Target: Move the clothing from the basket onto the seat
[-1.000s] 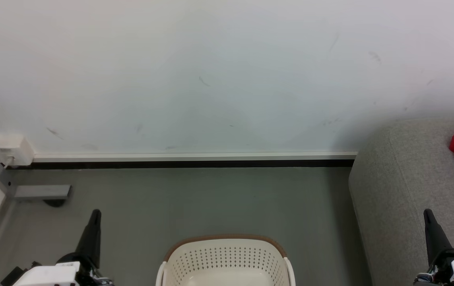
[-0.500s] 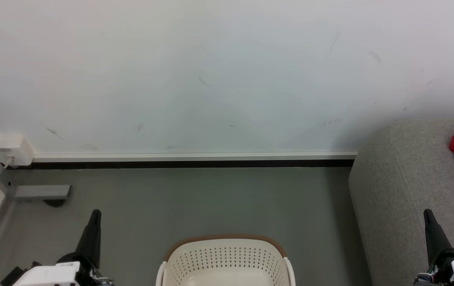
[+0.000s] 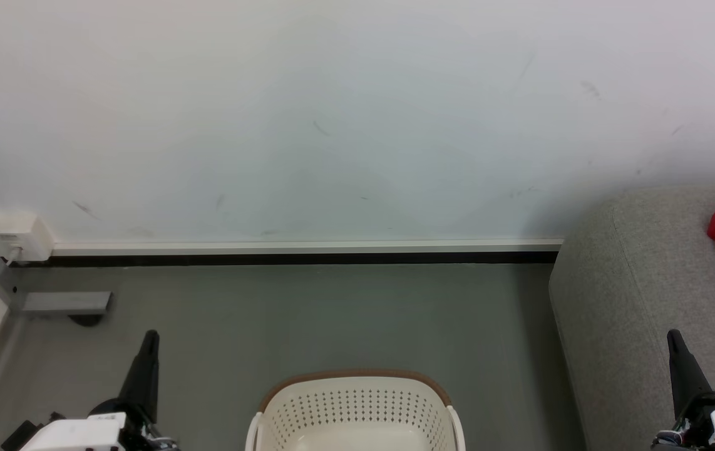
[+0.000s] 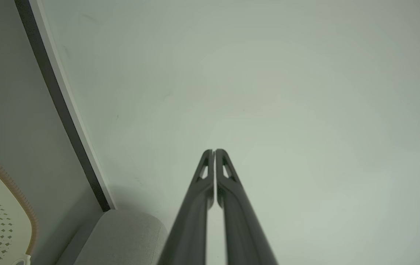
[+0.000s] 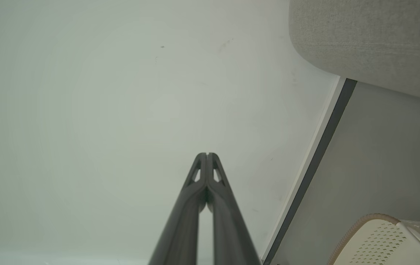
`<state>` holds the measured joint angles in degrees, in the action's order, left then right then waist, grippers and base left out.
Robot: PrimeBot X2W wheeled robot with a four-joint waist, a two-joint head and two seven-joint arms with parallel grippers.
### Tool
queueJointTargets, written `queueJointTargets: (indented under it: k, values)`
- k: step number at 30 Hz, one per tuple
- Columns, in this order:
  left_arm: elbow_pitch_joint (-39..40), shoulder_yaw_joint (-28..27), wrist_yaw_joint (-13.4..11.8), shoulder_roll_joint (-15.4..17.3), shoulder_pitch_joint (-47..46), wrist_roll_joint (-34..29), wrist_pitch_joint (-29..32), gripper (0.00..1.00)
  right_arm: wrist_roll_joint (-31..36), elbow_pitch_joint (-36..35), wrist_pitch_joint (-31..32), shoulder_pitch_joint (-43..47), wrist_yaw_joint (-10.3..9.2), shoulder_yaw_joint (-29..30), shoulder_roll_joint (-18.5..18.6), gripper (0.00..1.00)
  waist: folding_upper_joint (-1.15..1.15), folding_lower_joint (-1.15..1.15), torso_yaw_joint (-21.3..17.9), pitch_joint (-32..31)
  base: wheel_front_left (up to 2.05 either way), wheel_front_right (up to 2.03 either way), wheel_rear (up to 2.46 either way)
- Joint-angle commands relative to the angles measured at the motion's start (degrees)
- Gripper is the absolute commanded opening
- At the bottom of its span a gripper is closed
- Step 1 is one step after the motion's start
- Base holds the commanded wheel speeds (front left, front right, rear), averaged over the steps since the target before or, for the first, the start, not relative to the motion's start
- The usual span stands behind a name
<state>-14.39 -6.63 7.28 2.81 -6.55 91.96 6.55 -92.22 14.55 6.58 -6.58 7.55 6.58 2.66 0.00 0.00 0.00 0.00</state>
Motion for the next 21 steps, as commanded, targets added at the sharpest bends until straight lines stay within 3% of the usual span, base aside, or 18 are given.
queueJointTargets:
  k: [1,21]
  values:
    - [0.12,-0.15,0.27,0.12,-0.37,0.66,0.31,0.0,-0.22,-0.26,0.24,-0.36,-0.12,0.2,0.4,0.0,0.0,0.0,0.0,0.0,0.0,0.0,0.0]
    - [0.12,-0.13,0.27,0.12,-0.37,0.66,0.31,0.0,-0.21,-0.26,0.24,-0.36,-0.12,0.2,0.4,0.0,0.0,0.0,0.0,0.0,0.0,0.0,0.0]
